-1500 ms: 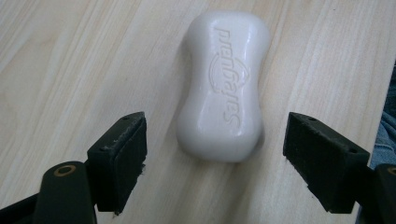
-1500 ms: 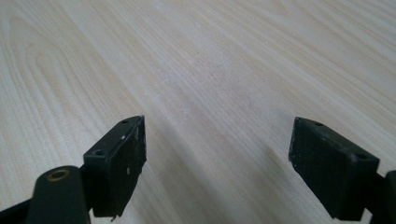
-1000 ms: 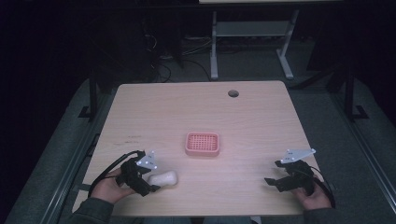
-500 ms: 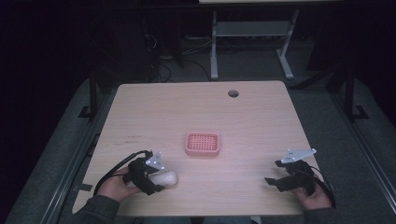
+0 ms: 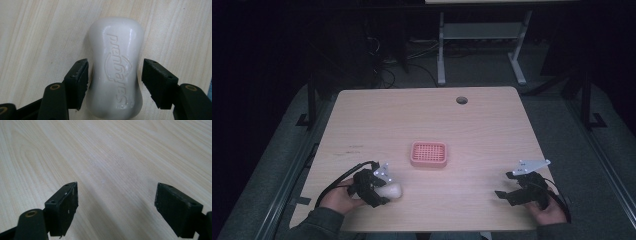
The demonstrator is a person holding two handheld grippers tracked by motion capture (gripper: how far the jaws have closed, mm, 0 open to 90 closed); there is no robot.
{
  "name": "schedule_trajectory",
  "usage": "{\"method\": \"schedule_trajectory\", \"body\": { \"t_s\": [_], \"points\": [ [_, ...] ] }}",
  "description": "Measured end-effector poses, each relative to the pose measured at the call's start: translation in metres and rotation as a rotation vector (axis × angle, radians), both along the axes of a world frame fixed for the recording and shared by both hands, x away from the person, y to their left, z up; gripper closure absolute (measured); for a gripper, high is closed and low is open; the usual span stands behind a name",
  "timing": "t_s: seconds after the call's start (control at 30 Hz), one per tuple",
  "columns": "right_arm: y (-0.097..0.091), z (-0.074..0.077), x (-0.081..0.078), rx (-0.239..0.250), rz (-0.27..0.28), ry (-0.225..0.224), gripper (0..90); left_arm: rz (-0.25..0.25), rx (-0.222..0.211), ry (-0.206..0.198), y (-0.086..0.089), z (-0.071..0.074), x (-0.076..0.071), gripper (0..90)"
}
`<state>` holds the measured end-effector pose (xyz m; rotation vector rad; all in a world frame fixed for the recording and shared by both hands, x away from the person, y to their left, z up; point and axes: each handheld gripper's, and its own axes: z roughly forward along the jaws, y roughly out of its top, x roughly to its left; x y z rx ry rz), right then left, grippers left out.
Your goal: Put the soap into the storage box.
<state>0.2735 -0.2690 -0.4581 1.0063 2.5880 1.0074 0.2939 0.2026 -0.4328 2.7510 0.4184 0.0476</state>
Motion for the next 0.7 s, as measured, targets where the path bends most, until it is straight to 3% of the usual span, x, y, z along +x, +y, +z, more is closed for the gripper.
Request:
{"method": "schedule_trajectory", "body": {
  "t_s": [0.37,0.7],
  "points": [
    [-0.0003,0.0012,-0.0005,0.007,-0.003,-0.002,18.7,-0.005,0.029,0.01,-0.004,-0.0044,0.0035,45.3],
    [-0.001,0.0022,-0.0006,0.015,0.003,-0.009,18.7,-0.012,0.029,0.007,-0.0056,-0.0036,0.0028,47.7]
  ]
}}
